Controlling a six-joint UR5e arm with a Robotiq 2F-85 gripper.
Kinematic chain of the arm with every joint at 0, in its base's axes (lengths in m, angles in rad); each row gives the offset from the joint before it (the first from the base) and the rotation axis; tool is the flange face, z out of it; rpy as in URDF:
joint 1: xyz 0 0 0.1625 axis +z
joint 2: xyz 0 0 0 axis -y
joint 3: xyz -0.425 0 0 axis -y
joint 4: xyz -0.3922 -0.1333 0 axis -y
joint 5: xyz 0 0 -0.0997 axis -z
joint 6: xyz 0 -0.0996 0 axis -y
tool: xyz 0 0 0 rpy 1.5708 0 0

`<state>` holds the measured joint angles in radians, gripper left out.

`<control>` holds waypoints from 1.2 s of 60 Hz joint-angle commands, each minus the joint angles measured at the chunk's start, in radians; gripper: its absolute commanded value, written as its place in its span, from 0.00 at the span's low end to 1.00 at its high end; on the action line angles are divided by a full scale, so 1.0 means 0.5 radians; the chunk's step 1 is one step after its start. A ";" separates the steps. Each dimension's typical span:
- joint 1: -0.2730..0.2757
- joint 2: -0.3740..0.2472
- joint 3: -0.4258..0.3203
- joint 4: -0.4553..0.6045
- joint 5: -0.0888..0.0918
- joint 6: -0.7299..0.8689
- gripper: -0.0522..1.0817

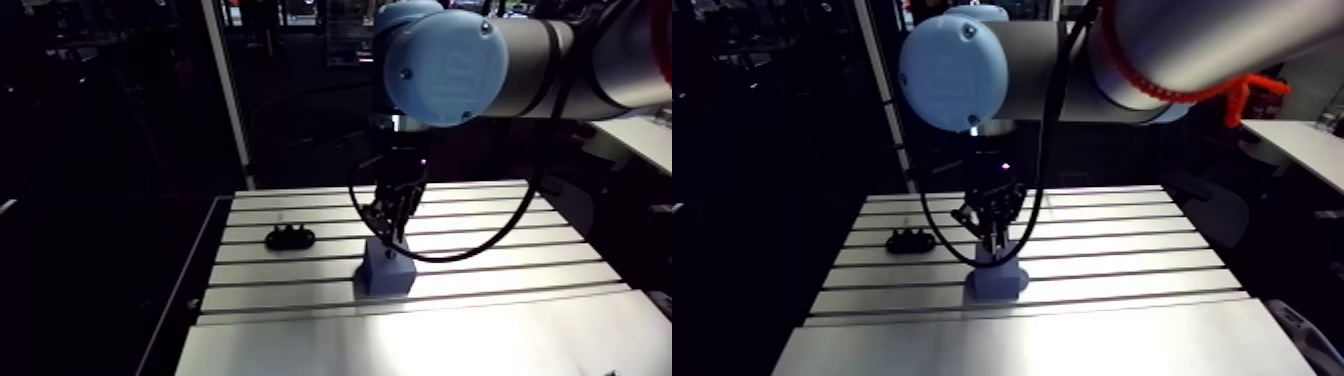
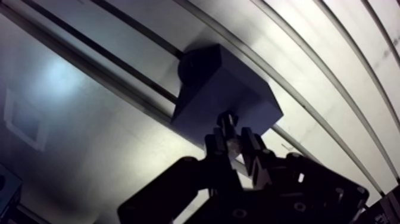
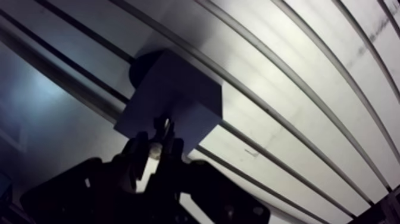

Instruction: Pick up the M10 bolt and insert it into the hex recess until seated.

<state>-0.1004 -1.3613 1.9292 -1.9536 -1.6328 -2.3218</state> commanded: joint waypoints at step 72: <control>0.011 0.000 0.039 -0.015 -0.009 -0.006 0.23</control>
<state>-0.0963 -1.3598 1.9420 -1.9587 -1.6341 -2.3207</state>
